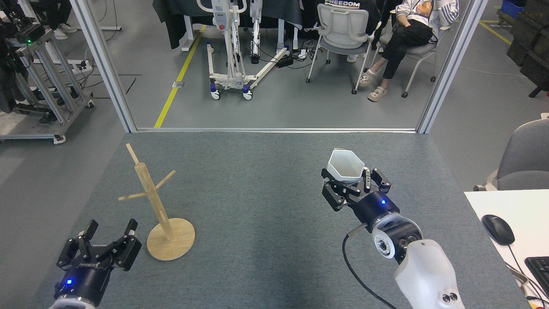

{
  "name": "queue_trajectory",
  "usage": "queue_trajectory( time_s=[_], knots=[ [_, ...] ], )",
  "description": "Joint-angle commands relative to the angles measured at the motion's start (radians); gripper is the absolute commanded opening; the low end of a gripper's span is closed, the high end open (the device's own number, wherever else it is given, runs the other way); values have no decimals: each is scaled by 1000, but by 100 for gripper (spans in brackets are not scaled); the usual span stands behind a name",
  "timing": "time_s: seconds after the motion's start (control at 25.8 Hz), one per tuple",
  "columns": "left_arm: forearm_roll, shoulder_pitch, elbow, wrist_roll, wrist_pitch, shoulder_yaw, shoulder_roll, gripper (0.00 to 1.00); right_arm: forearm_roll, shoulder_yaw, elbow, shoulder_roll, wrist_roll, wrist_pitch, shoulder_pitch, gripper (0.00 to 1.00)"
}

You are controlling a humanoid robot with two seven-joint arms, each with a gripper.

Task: Hang cup on storage rack
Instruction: 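Lift the cup with the right gripper and carry it toward the center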

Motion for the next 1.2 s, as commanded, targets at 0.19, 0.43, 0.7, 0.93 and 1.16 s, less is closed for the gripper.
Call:
queue_trajectory(
  time_s=[0.19, 0.43, 0.7, 0.93, 1.16],
  knots=[
    [5, 109, -119, 3, -28, 9, 9, 100, -87, 297, -56, -74, 32, 332, -181, 0],
    [6, 213, -189, -6, -208, 14, 8, 99, -224, 539, -62, -126, 40, 627, -308, 0],
    [6, 156, -191, -12, -249, -29, -49, 95, -321, 616, -63, -173, 41, 759, -321, 0],
    [-12, 57, -151, -14, -82, -189, -187, 97, -317, 600, -57, -156, 43, 756, -313, 1],
    [-20, -65, -108, -26, 38, -364, -321, 98, -293, 521, -46, -98, 98, 754, -315, 2]
  ],
)
